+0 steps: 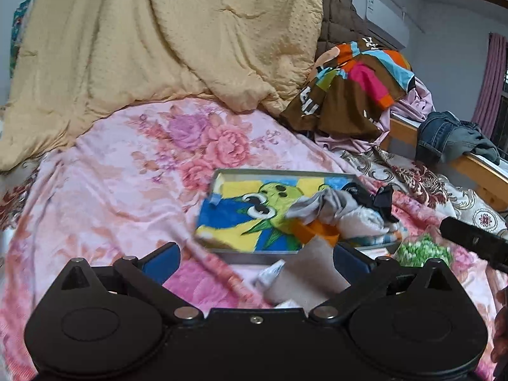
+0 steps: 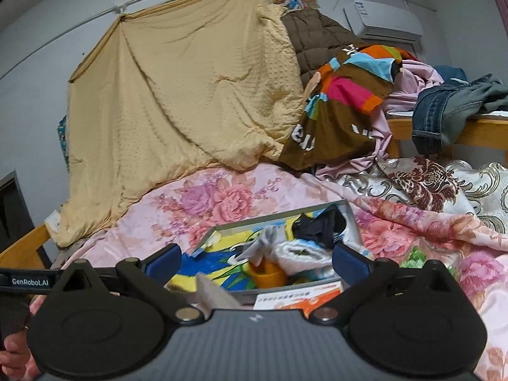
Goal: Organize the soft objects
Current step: 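Open both tools, lift them off the tray and move back toward the pile, then reach the left tool to the cartoon-printed packet while the right tool reaches the grey face mask, then close the left tool on the cartoon packet while the right tool grips and lifts the grey mask, then carry the cartoon packet with the left tool while the right tool carries the mask to the tray, then lower the cartoon packet into the tray with the left tool while the right tool lowers the mask, then open both tools and lift them off the tray, then move both open tools from the tray back toward the remaining items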
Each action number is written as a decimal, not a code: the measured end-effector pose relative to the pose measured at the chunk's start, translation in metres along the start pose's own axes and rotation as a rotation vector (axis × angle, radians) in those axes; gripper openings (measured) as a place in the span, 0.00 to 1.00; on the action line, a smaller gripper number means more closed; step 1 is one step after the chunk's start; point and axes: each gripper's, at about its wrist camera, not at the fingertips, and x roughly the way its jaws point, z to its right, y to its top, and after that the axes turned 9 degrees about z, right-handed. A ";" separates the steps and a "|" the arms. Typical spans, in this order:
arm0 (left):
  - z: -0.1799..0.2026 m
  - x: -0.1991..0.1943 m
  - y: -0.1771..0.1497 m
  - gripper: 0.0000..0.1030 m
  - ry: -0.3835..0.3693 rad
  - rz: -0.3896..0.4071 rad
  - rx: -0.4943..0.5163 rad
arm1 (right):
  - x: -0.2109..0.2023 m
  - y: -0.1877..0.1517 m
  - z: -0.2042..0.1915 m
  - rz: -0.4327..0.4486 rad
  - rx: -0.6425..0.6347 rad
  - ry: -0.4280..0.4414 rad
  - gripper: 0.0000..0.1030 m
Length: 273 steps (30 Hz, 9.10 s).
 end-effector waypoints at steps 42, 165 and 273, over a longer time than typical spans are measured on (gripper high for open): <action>-0.034 -0.001 -0.072 0.99 -0.340 -0.152 0.309 | -0.025 -0.082 -0.052 -0.271 -0.082 0.138 1.00; 0.080 0.266 0.038 0.65 0.068 -0.198 -0.152 | 0.205 0.006 0.109 -0.199 0.067 0.052 0.35; -0.010 -0.030 -0.079 0.99 -0.007 -0.132 0.071 | -0.034 -0.059 0.000 -0.167 -0.148 -0.009 1.00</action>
